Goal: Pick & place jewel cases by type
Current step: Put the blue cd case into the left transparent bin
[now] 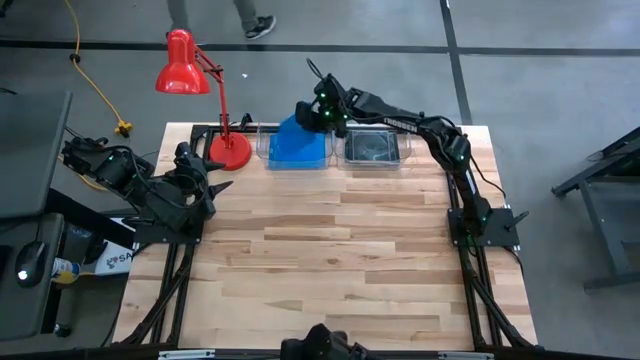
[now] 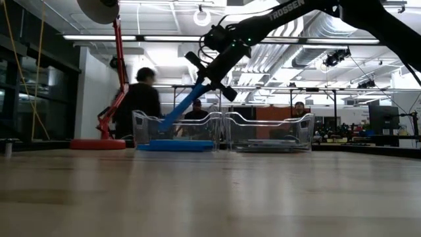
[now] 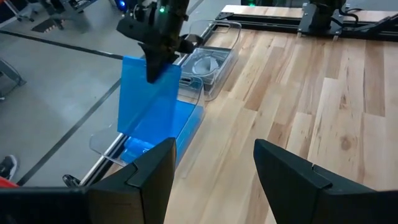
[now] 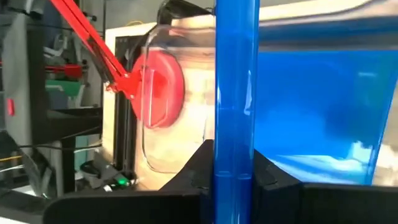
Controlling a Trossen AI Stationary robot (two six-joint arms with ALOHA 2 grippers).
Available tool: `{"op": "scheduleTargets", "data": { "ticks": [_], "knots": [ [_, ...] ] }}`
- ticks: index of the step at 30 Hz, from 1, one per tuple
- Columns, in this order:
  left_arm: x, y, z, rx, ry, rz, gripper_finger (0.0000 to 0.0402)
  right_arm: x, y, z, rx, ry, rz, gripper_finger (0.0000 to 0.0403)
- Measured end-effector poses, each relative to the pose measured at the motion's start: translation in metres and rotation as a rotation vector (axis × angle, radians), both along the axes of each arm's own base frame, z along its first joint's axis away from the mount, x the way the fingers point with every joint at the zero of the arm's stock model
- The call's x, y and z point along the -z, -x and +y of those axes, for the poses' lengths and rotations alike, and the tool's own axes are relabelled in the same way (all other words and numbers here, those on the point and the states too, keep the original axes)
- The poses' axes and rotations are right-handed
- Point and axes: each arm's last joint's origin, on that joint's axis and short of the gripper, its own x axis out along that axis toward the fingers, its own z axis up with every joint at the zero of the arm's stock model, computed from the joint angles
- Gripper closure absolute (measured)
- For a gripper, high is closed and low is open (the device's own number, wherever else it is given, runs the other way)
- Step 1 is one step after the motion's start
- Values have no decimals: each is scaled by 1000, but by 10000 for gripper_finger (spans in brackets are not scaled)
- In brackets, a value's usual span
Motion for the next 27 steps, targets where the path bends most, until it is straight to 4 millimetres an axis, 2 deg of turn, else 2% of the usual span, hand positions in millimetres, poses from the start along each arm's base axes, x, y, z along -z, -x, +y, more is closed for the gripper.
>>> {"op": "scheduleTargets", "data": {
  "ticks": [7,17,27],
  "knots": [
    [0,0,0,0,1,2,188,4,1,7,7,-3,68,382],
    [1,1,0,7,1,20,188,4,0,6,13,1,62,382],
    [1,1,0,-4,17,9,188,21,-11,7,-17,-24,50,382]
  ]
}}
